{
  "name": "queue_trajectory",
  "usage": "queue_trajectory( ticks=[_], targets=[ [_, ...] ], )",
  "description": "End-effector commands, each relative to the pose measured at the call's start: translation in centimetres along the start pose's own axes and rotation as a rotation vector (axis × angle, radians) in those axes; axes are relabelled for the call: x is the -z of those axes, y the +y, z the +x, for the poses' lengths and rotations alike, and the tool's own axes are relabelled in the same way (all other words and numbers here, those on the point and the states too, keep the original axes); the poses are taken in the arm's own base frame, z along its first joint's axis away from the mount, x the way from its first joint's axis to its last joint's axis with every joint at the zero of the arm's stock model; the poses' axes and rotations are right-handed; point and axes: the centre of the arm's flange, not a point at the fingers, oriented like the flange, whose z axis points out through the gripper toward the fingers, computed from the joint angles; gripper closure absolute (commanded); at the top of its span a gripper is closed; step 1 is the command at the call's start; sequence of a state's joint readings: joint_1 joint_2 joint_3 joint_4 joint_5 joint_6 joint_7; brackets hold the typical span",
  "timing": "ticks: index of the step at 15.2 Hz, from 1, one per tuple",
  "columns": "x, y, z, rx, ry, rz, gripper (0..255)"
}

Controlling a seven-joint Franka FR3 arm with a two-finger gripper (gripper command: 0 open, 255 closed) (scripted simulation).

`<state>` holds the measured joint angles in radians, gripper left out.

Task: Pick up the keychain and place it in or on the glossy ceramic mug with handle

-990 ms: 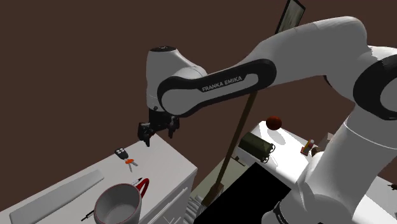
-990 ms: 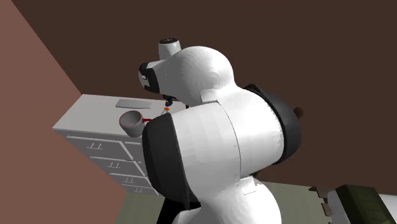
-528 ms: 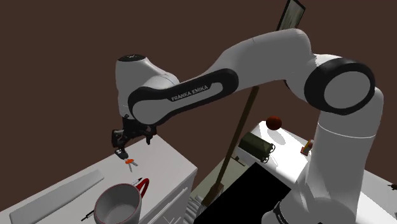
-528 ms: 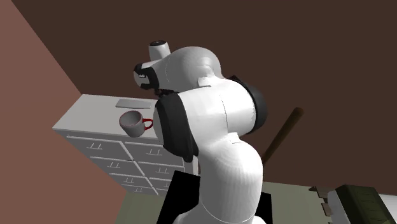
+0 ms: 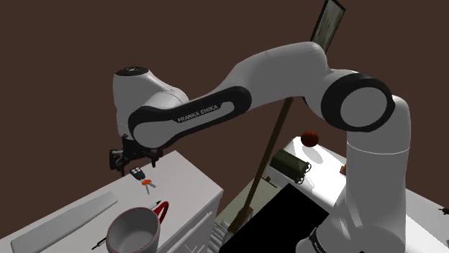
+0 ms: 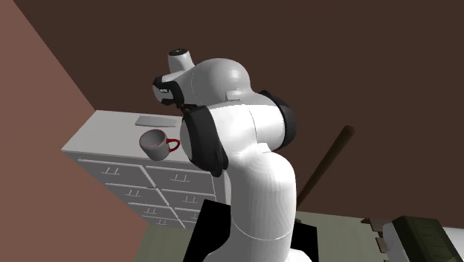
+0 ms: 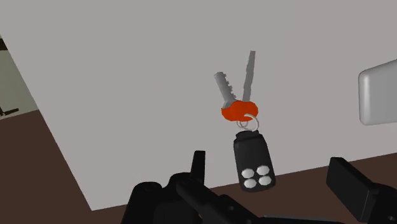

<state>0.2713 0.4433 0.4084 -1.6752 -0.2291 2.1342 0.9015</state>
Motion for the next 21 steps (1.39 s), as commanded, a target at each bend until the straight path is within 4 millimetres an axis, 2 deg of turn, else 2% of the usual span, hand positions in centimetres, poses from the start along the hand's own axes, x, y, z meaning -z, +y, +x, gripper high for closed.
queue_trajectory(
  ticks=[1, 3, 10, 11, 18, 19, 21],
  targets=[
    [-3.0, 0.1, 0.1, 0.046, -0.028, -0.015, 0],
    [-3.8, 0.1, 0.1, 0.046, -0.028, -0.015, 0],
    [-3.8, 0.1, 0.1, 0.046, -0.028, -0.015, 0],
    [-3.9, 0.1, 0.2, 0.046, -0.028, -0.015, 255],
    [-4.1, 0.5, -0.1, 0.046, -0.029, -0.015, 255],
    [-4.0, 0.1, -0.5, 0.046, -0.029, -0.015, 255],
    [-3.3, 0.1, 0.1, 0.046, -0.028, -0.015, 255]
  ],
)
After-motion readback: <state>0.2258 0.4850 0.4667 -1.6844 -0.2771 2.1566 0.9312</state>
